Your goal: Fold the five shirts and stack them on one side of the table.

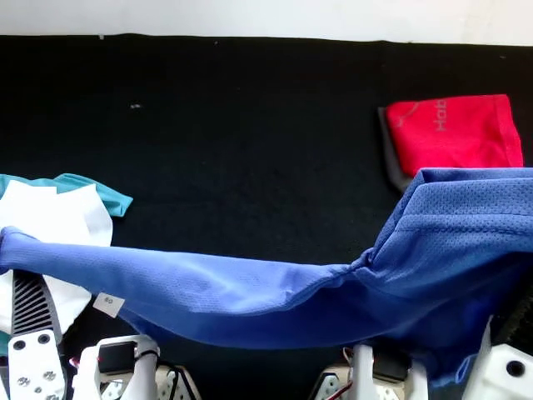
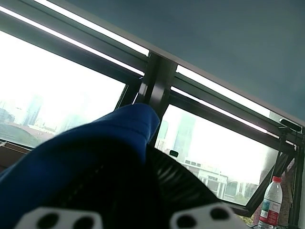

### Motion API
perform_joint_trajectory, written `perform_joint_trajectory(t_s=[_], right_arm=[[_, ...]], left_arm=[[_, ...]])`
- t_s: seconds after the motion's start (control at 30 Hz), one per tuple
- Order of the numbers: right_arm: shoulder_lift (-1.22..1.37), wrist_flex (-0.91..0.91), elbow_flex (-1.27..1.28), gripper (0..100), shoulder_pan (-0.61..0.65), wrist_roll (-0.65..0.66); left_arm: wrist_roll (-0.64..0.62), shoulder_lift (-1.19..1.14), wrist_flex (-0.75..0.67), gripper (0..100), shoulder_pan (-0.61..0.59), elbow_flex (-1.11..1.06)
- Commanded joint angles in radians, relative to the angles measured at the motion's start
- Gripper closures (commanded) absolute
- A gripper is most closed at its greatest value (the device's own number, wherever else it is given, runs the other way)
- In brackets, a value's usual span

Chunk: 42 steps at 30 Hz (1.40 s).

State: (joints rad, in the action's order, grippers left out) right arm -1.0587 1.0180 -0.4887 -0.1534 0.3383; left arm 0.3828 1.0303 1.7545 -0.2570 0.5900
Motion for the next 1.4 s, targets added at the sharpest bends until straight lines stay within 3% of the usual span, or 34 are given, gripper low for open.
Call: perform_joint_trajectory(t_s=[0.0,0.33,0.57,1.13,1.37], right_arm=[[0.002,-0.019,-0.016,99.2,-0.007,0.009],[0.008,-0.022,-0.004,99.2,-0.007,0.009],[0.002,-0.024,0.085,99.2,-0.002,0.060],[0.002,-0.024,0.012,99.2,-0.002,0.057],[0.008,-0.110,0.297,99.2,-0.001,0.057]], left_arm=[[0.002,0.001,-0.017,99,-0.010,-0.005],[0.002,0.002,-0.066,99,-0.010,-0.292],[0.000,0.005,-0.071,99,-0.010,-0.292],[0.002,0.202,-0.138,99,-0.030,-0.292],[0.002,0.131,-0.207,99,-0.087,-0.429]])
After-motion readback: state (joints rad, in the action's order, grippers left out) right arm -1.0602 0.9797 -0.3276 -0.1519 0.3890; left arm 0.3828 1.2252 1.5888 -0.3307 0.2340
